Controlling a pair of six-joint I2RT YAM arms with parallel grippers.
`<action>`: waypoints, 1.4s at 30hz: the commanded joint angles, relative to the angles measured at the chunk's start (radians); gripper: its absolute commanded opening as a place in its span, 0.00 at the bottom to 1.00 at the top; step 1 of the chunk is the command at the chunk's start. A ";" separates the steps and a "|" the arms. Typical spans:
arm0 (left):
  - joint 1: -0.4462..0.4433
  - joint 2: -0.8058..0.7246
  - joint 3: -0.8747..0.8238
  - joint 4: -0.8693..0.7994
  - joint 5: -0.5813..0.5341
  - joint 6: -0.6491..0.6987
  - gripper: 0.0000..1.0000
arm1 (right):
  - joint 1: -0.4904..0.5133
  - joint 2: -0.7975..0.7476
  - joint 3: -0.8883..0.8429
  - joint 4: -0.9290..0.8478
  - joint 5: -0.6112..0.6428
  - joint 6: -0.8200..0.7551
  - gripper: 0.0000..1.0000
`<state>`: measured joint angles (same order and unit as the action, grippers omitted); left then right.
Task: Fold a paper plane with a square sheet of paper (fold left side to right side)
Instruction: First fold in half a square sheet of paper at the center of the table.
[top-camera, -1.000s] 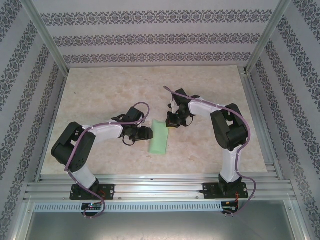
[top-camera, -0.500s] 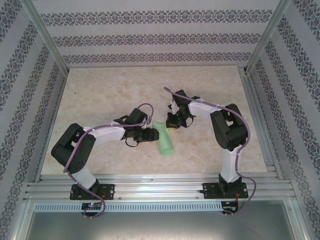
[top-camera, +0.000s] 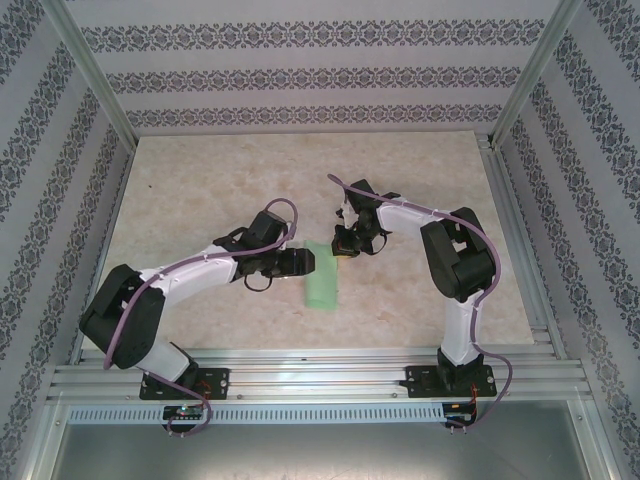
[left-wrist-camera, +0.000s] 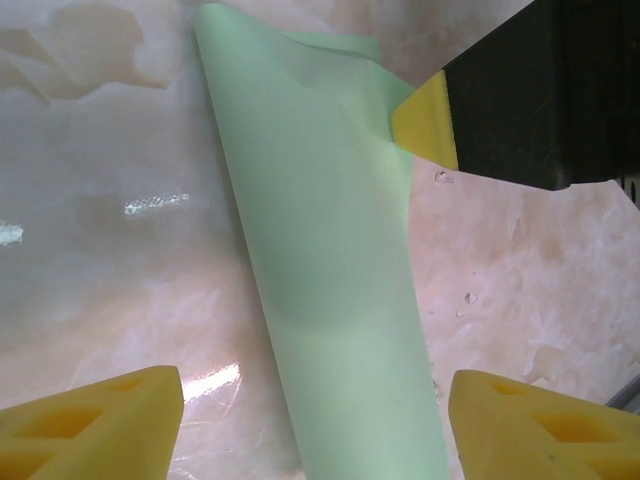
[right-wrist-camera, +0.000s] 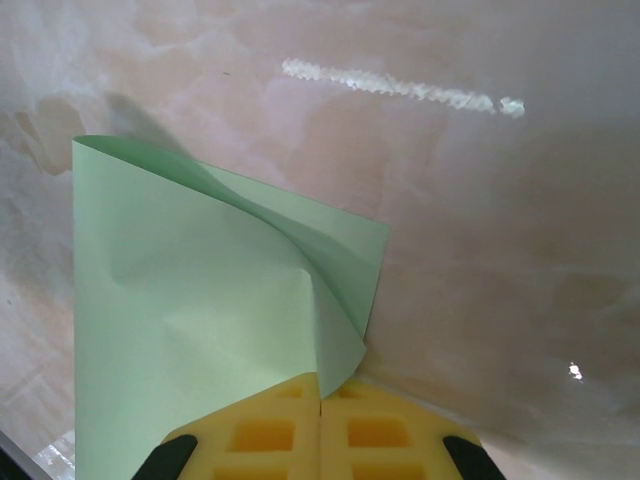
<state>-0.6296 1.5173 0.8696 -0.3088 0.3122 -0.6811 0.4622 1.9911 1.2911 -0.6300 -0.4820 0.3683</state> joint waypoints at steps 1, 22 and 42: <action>0.001 0.014 0.008 0.036 0.050 -0.003 0.72 | -0.003 -0.002 -0.001 0.026 -0.021 0.006 0.00; -0.020 0.203 0.035 0.096 0.061 -0.005 0.65 | -0.005 0.013 0.030 0.024 -0.016 0.007 0.00; -0.045 0.264 0.039 0.087 0.008 -0.022 0.64 | -0.014 -0.016 0.035 0.024 0.027 0.008 0.27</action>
<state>-0.6392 1.7168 0.9035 -0.2783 0.3370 -0.6899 0.4618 2.0064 1.3090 -0.6170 -0.4828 0.3771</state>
